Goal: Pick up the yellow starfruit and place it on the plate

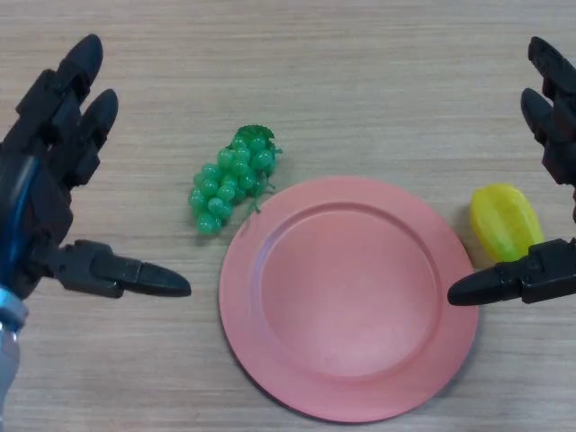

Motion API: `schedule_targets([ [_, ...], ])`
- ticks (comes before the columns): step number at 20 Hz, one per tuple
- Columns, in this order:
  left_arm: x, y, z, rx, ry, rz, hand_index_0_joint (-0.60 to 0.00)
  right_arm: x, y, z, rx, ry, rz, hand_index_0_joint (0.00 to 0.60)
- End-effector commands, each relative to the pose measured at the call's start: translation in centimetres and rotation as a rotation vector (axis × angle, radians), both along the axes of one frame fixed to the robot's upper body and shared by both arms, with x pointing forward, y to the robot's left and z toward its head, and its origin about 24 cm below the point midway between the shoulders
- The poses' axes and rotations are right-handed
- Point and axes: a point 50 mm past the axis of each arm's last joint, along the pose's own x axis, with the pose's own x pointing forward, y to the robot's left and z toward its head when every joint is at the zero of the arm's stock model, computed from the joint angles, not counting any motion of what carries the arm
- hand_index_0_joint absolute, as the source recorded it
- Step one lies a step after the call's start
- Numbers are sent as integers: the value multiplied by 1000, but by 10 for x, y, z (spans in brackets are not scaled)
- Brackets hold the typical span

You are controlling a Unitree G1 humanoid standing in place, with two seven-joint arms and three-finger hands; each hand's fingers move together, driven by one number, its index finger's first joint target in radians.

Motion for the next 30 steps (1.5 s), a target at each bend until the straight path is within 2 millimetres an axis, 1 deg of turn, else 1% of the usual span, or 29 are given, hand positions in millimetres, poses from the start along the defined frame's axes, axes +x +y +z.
schedule_targets([
  [1,-15,22,37,93,-264,88,0,-9,-2,32,-19,-204,26,0],
  [5,-15,24,37,107,-278,122,0,-12,-2,33,18,-204,36,0],
  [7,-14,25,40,103,-287,125,0,-12,-1,32,19,-214,33,0],
  [11,-15,23,39,107,-302,128,0,-11,-1,34,6,-214,30,0],
  [15,-15,25,37,89,-286,126,0,-5,-6,34,-5,-233,-27,0],
  [17,-14,26,35,92,-278,135,0,4,-10,35,-29,-263,-55,0],
  [18,-12,26,32,90,-269,138,0,13,-14,34,-78,-281,-96,0],
  [19,-12,26,32,86,-266,138,0,16,-16,33,-97,-293,-113,0],
  [20,-12,24,31,83,-255,130,0,25,-22,28,-165,-296,-160,0],
  [21,-11,23,31,83,-248,126,0,29,-24,28,-187,-301,-175,0],
  [22,-12,21,30,77,-246,120,0,37,-29,21,-240,-269,-199,0],
  [23,-12,20,30,78,-246,119,0,41,-31,19,-259,-270,-210,0],
  [24,-13,20,30,71,-248,114,0,48,-36,13,-307,-245,-221,0],
  [27,-14,21,31,60,-249,111,0,59,-42,2,-323,-190,-223,0],
  [30,-13,22,32,44,-252,115,0,72,-50,-11,-377,-141,-248,0],
])
